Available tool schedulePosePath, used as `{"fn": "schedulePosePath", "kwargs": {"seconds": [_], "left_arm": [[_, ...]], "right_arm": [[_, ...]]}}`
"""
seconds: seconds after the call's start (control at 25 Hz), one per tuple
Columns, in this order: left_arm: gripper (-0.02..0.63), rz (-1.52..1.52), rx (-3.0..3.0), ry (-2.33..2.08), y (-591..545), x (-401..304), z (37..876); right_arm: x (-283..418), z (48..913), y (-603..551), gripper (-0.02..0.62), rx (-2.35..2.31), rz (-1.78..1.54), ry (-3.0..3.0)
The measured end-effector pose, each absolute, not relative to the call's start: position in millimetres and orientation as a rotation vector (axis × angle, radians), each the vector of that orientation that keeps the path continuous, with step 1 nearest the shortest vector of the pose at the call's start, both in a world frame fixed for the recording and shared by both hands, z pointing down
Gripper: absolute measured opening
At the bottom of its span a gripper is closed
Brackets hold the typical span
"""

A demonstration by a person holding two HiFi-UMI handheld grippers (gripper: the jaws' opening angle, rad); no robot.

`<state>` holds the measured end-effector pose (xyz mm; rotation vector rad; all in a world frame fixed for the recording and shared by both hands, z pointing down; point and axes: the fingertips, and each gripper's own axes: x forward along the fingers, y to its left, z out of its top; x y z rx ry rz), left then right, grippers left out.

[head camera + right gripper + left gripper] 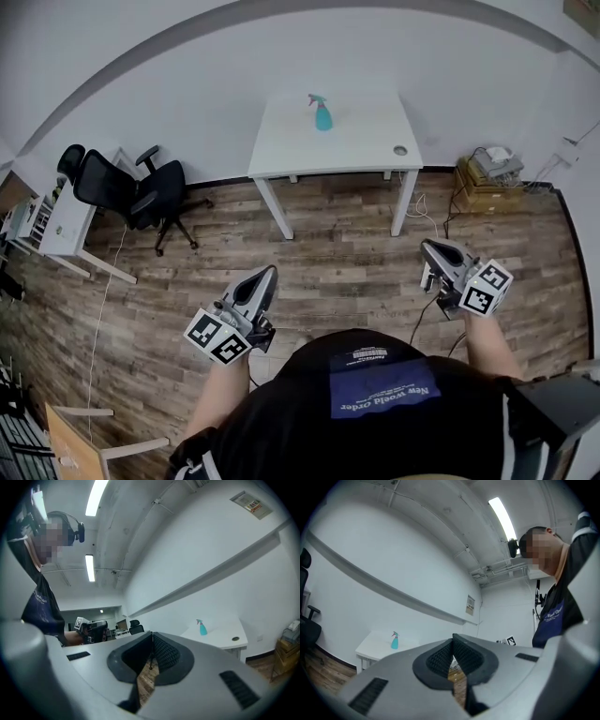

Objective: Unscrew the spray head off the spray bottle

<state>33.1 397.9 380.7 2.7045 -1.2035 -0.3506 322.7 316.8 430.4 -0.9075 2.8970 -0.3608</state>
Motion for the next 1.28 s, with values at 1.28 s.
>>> {"fn": "schedulePosePath", "kwargs": {"seconds": [1.28], "left_arm": [[-0.006, -0.336, 2.809, -0.995, 157.9, -170.9, 390.6]], "right_arm": [[128.0, 397.3, 119.7, -0.005, -1.145, -0.277, 2.843]]}}
